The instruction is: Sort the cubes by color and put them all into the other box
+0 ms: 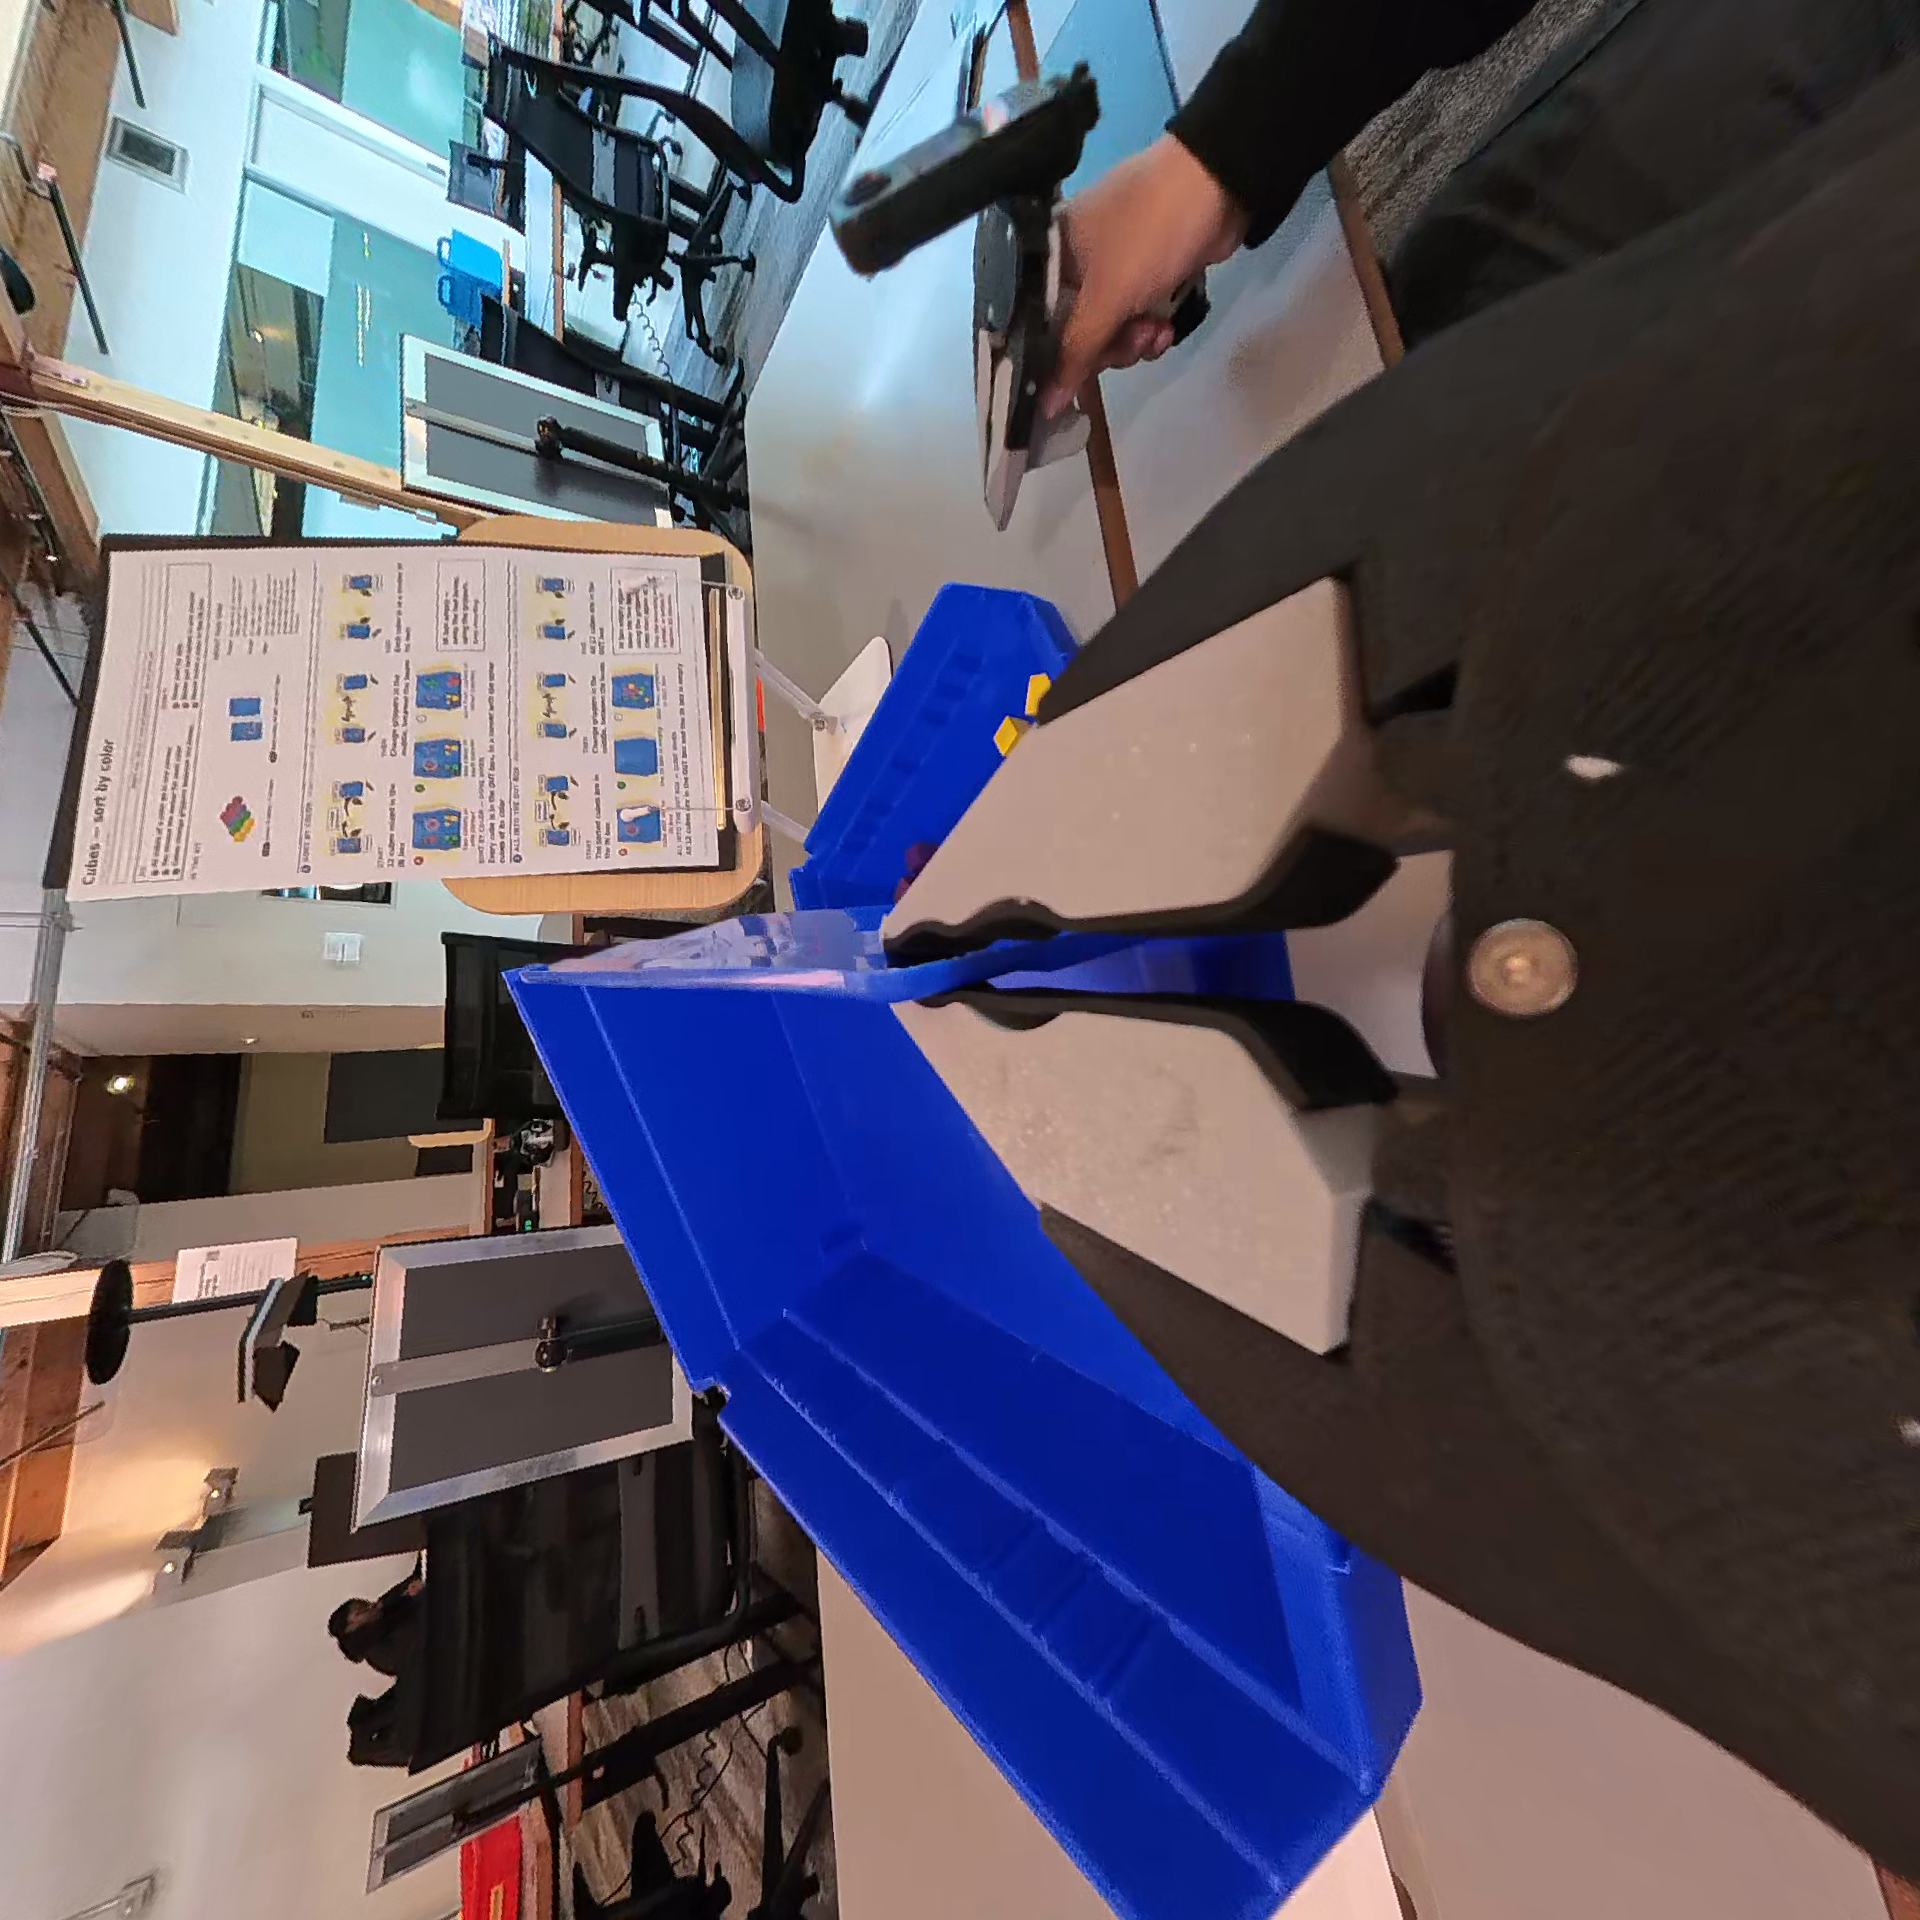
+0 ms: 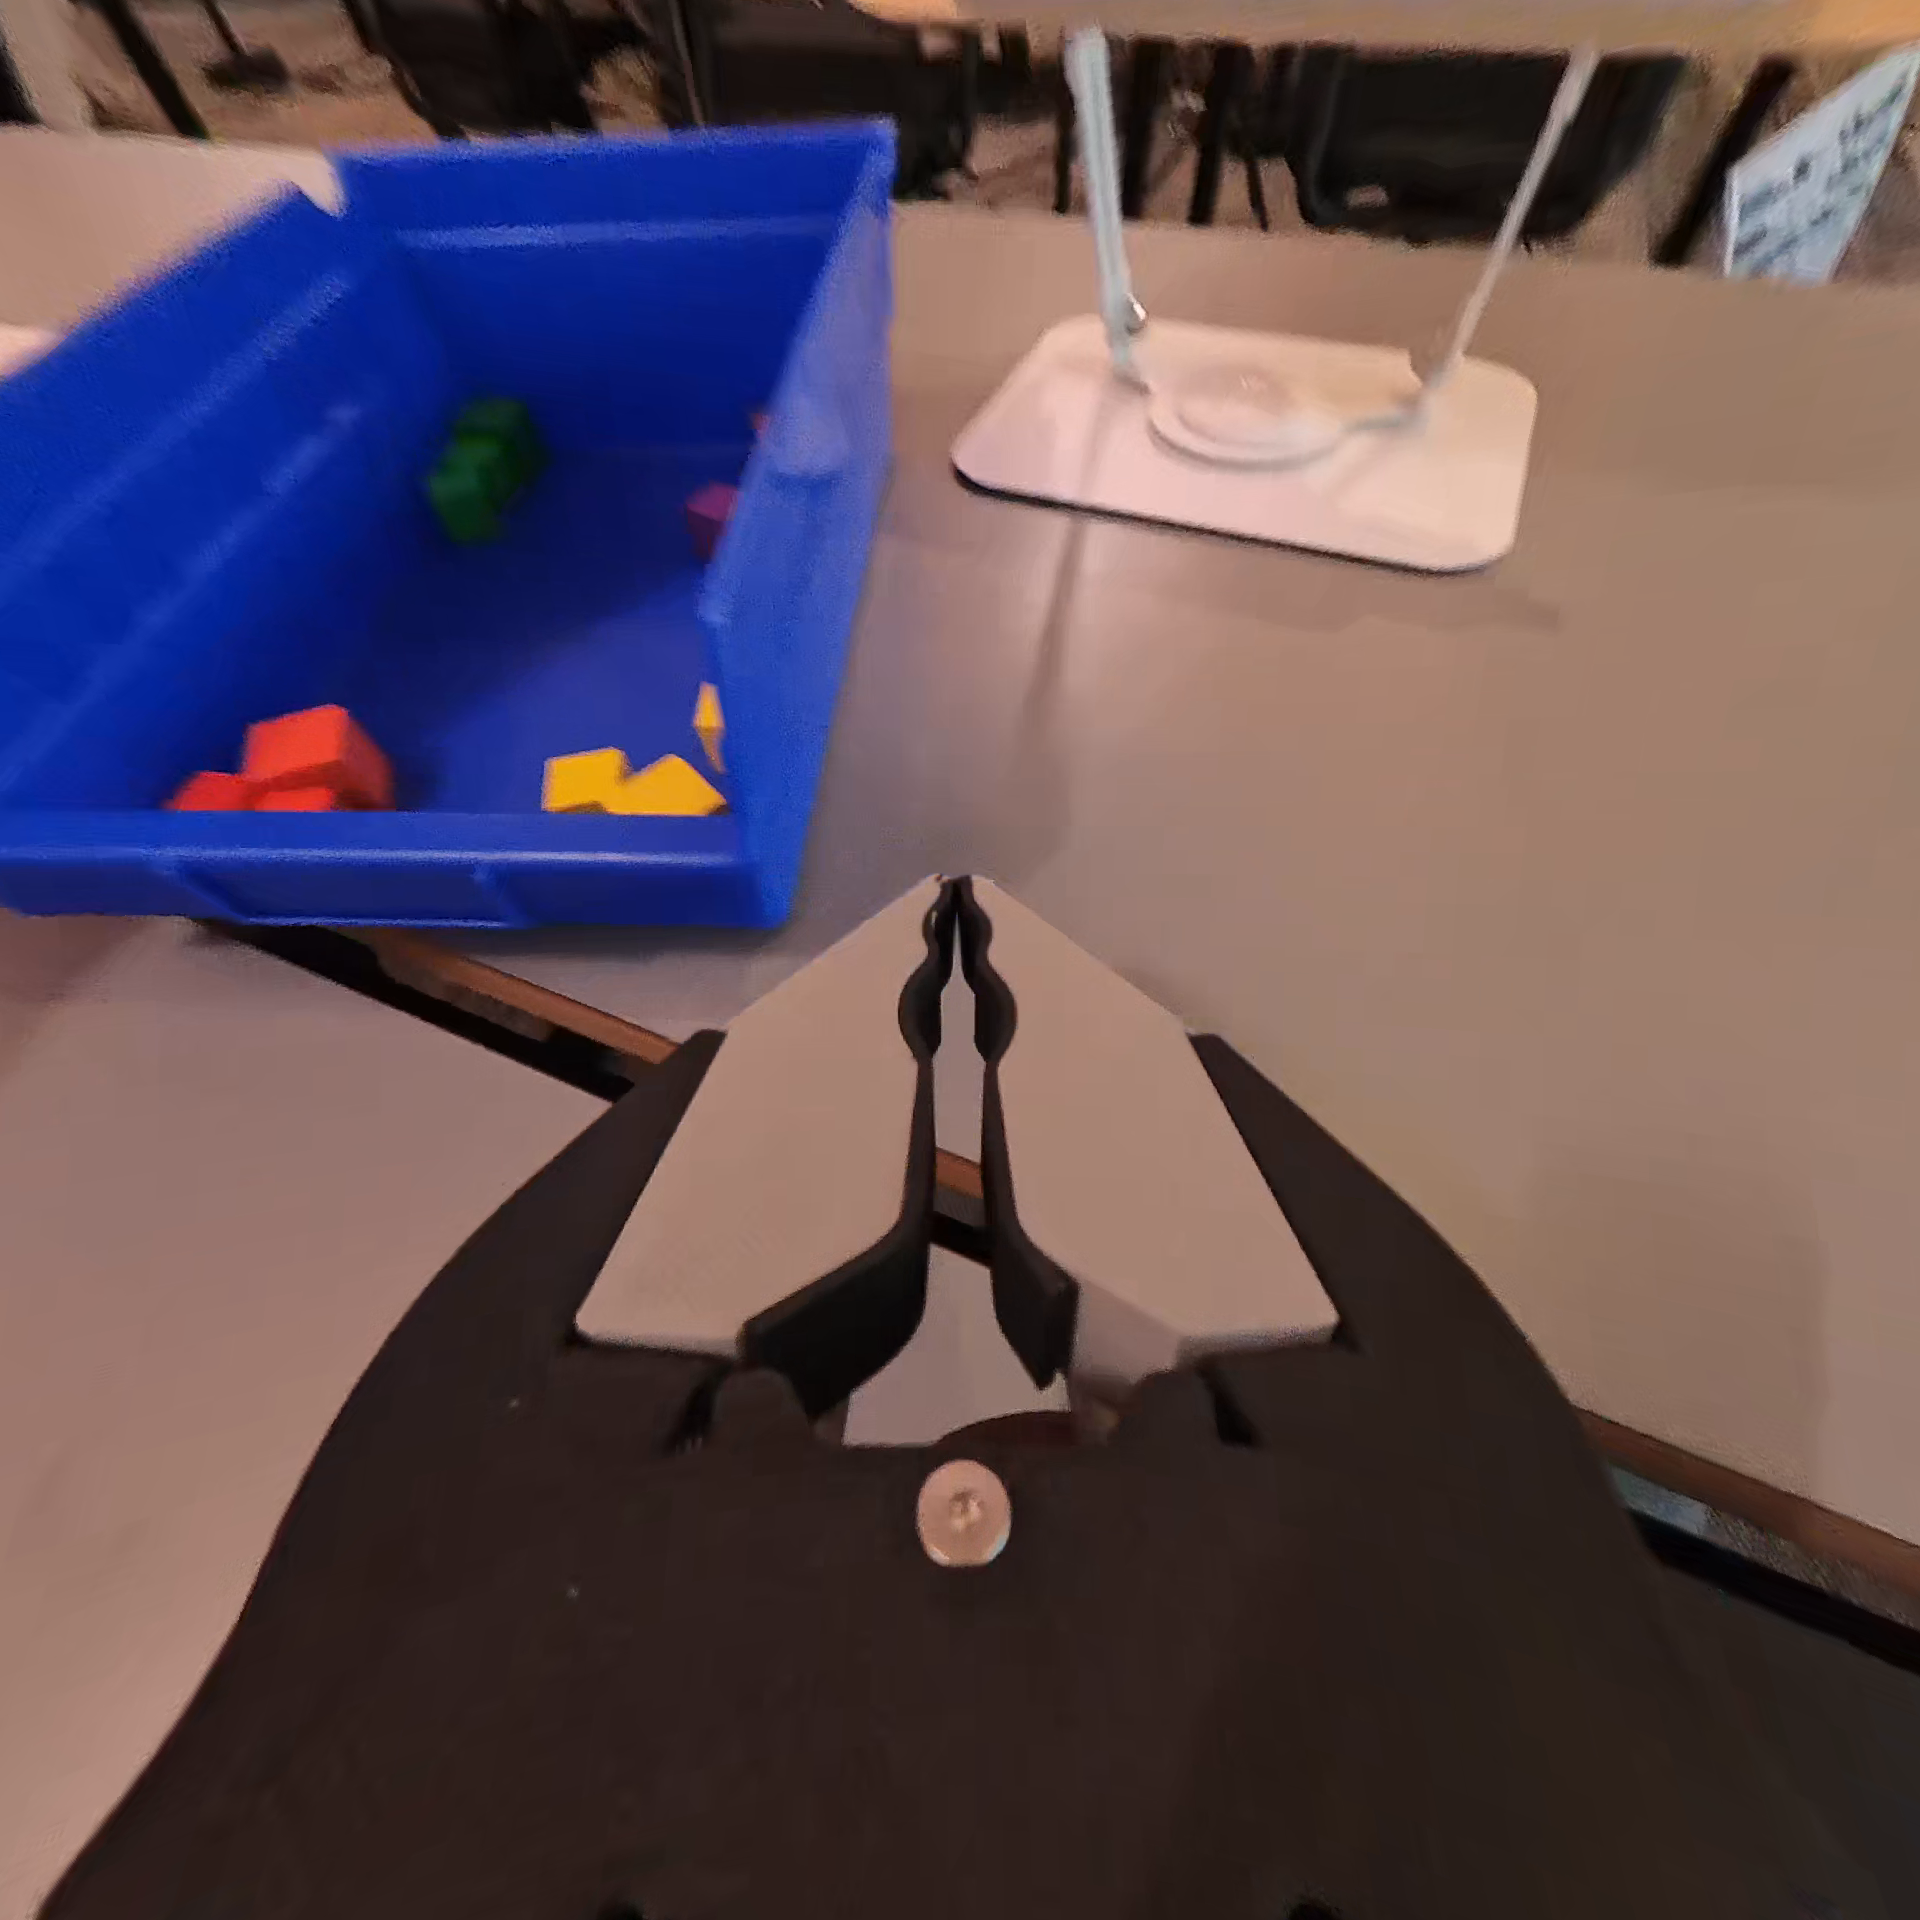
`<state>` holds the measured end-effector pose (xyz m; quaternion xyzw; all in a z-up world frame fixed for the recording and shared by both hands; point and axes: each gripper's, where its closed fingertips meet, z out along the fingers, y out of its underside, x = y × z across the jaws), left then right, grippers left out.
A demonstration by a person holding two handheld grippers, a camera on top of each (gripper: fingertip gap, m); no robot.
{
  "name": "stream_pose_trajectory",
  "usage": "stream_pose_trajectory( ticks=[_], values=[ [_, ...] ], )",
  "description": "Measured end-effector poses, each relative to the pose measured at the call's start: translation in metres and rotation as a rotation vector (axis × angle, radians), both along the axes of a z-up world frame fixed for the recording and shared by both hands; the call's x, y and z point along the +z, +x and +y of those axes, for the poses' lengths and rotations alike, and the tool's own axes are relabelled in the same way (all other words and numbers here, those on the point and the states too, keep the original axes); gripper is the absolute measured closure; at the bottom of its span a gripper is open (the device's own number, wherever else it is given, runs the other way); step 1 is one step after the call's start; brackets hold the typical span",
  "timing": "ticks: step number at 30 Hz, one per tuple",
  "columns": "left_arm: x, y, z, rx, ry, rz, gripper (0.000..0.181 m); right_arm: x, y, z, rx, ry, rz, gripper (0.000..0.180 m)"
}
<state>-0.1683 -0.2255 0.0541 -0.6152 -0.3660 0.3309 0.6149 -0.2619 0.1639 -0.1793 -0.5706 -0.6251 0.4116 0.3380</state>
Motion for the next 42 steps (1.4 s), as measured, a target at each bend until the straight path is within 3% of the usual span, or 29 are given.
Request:
stream_pose_trajectory(
  ticks=[1, 3, 10, 14, 23, 31, 42],
  values=[
    [0.000, 0.000, 0.001, -0.002, 0.001, 0.000, 0.179, -0.005, -0.003, 0.003, -0.012, 0.013, -0.022, 0.180],
    [0.001, 0.000, 0.005, -0.013, 0.004, -0.001, 0.179, -0.015, -0.013, -0.005, 0.000, 0.026, -0.065, 0.180],
    [0.010, 0.005, 0.037, -0.075, 0.007, 0.008, 0.179, -0.045, -0.046, -0.091, 0.219, 0.027, -0.210, 0.180],
    [0.011, 0.017, 0.065, -0.139, -0.025, 0.022, 0.179, -0.013, -0.036, -0.084, 0.225, -0.005, -0.085, 0.180],
    [0.003, 0.034, 0.163, -0.326, -0.039, 0.010, 0.179, 0.059, 0.058, 0.010, 0.195, -0.192, 0.166, 0.179],
    [-0.013, 0.038, 0.275, -0.433, -0.062, -0.041, 0.179, 0.125, 0.128, 0.091, 0.139, -0.159, 0.260, 0.163],
    [-0.102, 0.040, 0.420, -0.559, -0.114, -0.230, 0.177, 0.159, 0.169, 0.150, 0.075, -0.216, 0.358, 0.159]
  ],
)
